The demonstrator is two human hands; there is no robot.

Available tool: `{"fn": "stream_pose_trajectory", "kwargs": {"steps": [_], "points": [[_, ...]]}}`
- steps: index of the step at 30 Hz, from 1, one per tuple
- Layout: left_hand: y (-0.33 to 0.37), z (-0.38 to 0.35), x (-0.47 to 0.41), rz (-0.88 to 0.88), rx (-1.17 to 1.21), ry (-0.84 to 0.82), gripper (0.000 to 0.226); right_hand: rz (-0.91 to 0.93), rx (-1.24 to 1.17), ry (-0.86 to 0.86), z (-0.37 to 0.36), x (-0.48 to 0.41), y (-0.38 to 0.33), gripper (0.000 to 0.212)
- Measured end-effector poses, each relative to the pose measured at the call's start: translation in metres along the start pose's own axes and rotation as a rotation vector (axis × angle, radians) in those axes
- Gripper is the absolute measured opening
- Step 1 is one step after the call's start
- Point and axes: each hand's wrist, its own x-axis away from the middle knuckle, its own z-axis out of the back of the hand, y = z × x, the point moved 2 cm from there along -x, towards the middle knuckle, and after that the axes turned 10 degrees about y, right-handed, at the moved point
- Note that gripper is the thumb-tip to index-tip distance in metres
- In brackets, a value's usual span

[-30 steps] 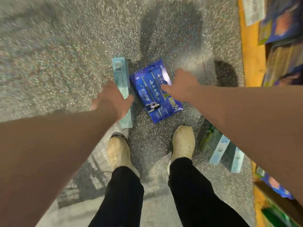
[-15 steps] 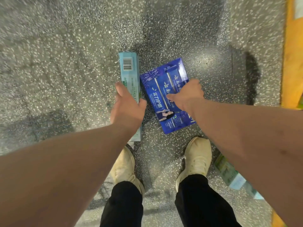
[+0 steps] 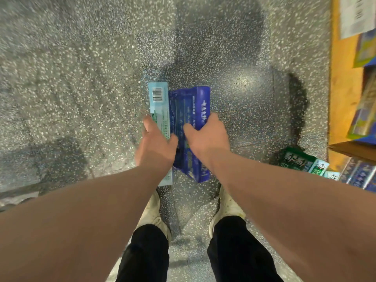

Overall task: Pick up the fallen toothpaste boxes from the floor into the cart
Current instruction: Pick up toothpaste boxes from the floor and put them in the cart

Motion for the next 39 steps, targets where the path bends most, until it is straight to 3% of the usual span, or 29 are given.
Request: {"fn": "stream_pose_trajectory", "kwargs": {"steps": [3, 9, 12, 14, 17, 18, 21, 24, 27, 30, 36, 39], "points": [[-0.002, -0.002, 0.008, 0.007, 0.137, -0.033, 0.054, 0.061, 0.002, -0.037, -0.008, 0.017, -0.013, 0.047], [-0.018, 0.007, 0.01, 0.001, 0.47, -0.157, 0.05, 0.109, -0.013, -0.101, -0.017, 0.034, -0.027, 0.05], [-0.02, 0.011, 0.014, 0.038, 0.512, -0.217, 0.096, 0.166, -0.005, -0.156, -0.01, 0.034, -0.028, 0.037], [-0.019, 0.007, 0.017, 0.061, 0.438, -0.184, 0.119, 0.216, 0.077, -0.184, -0.003, 0.031, -0.029, 0.032], [-0.009, 0.005, 0.025, 0.124, 0.27, -0.107, 0.128, 0.367, 0.314, -0.102, 0.005, 0.022, -0.037, 0.032], [-0.007, 0.001, 0.026, 0.153, 0.255, -0.093, 0.13, 0.44, 0.345, -0.044, 0.007, 0.019, -0.041, 0.042], [-0.003, -0.008, 0.026, 0.223, 0.207, -0.076, 0.125, 0.705, 0.432, -0.005, 0.012, 0.007, -0.059, 0.099], [-0.004, -0.009, 0.02, 0.212, 0.151, -0.044, 0.11, 1.067, 0.845, -0.09, 0.009, 0.0, -0.082, 0.127], [-0.011, -0.002, 0.012, 0.109, 0.003, -0.043, 0.111, 1.368, 1.202, -0.215, -0.008, -0.002, -0.094, 0.115], [-0.018, 0.008, 0.003, -0.015, -0.15, -0.063, 0.114, 1.394, 1.418, -0.216, -0.019, -0.003, -0.094, 0.121], [-0.021, 0.003, 0.005, 0.019, -0.275, -0.044, 0.116, 1.444, 1.276, -0.267, -0.027, -0.001, -0.079, 0.102], [-0.02, 0.002, 0.005, -0.002, -0.321, -0.03, 0.107, 1.429, 1.248, -0.306, -0.026, -0.002, -0.077, 0.095]]}}
